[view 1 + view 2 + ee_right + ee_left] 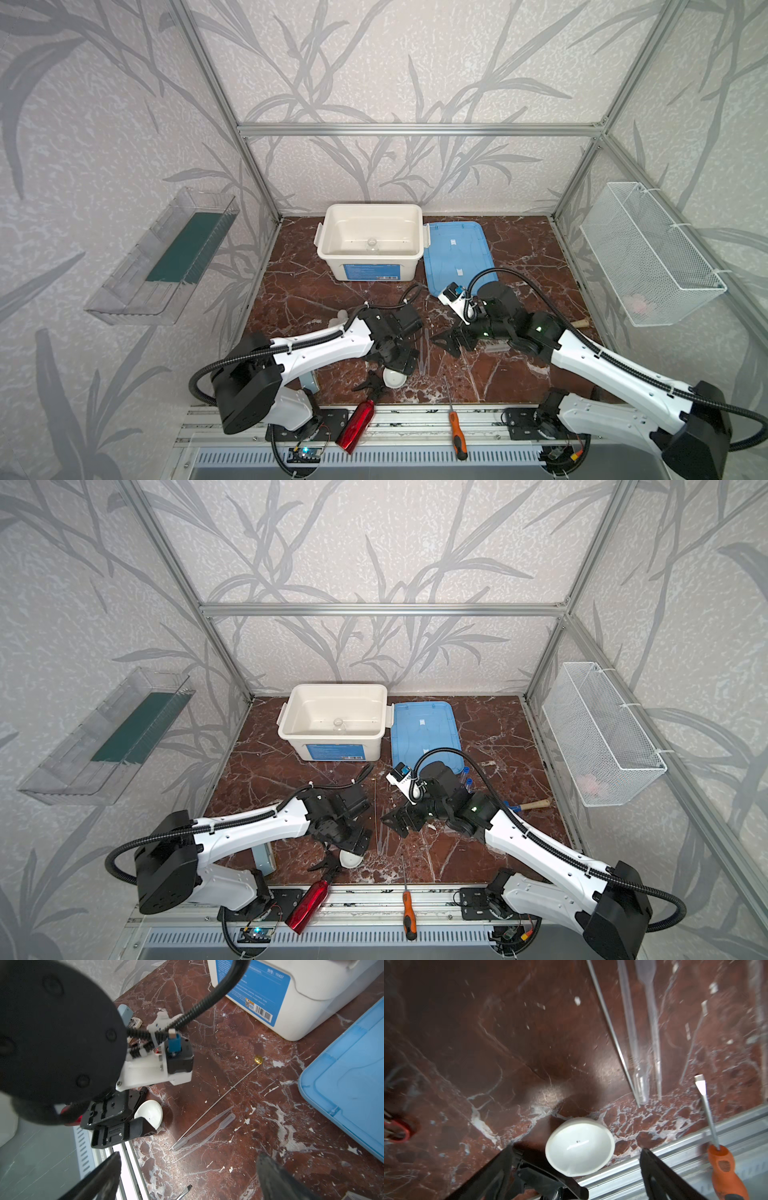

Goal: Organize the chemistry lab equipment
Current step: 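Lower the left gripper onto the white funnel and grasp it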

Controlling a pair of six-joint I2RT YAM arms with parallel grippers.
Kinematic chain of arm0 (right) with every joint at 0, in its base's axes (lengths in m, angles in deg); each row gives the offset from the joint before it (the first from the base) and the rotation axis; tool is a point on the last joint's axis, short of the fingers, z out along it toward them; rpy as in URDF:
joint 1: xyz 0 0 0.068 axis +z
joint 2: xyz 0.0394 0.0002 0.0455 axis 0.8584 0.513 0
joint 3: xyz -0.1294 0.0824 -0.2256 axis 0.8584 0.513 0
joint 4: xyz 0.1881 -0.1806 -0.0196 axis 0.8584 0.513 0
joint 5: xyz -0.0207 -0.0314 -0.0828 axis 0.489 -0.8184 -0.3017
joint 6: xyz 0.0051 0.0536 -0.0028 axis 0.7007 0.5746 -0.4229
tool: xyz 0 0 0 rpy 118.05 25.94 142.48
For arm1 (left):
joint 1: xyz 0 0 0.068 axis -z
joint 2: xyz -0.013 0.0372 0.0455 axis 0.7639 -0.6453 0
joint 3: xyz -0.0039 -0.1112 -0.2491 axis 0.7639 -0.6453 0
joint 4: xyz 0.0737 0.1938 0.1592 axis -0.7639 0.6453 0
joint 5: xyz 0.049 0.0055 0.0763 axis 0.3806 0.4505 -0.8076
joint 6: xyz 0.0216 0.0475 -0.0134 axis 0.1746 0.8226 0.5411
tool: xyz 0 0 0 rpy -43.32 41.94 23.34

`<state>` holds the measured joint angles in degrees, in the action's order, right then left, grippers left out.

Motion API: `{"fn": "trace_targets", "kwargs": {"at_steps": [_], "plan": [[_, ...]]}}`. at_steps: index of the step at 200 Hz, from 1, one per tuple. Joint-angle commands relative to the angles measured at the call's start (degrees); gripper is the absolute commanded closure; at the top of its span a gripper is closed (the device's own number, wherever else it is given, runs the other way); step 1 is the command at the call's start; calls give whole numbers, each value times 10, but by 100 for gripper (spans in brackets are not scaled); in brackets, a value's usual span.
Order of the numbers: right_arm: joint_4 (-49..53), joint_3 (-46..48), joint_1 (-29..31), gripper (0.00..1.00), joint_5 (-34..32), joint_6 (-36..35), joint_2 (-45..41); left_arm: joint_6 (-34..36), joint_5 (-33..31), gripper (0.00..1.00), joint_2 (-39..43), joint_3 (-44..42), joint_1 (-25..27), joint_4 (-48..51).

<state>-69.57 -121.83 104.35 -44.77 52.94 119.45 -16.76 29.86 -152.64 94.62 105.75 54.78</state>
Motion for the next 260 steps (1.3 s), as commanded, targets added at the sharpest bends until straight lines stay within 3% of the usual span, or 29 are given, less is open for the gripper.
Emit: {"fn": "trace_targets", "kwargs": {"at_steps": [1, 93, 173, 260], "plan": [[-11, 9, 3, 1, -18, 2, -4, -43, 6, 3, 0, -20, 10, -52], [8, 10, 4, 1, -86, 5, -11, -71, -3, 10, -38, -28, 42, -54], [13, 23, 4, 1, -151, 24, -75, -115, -76, 15, -49, -22, 93, -53], [4, 21, 4, 1, -145, 33, -74, -128, -118, 23, -62, -18, 109, -42]]}}
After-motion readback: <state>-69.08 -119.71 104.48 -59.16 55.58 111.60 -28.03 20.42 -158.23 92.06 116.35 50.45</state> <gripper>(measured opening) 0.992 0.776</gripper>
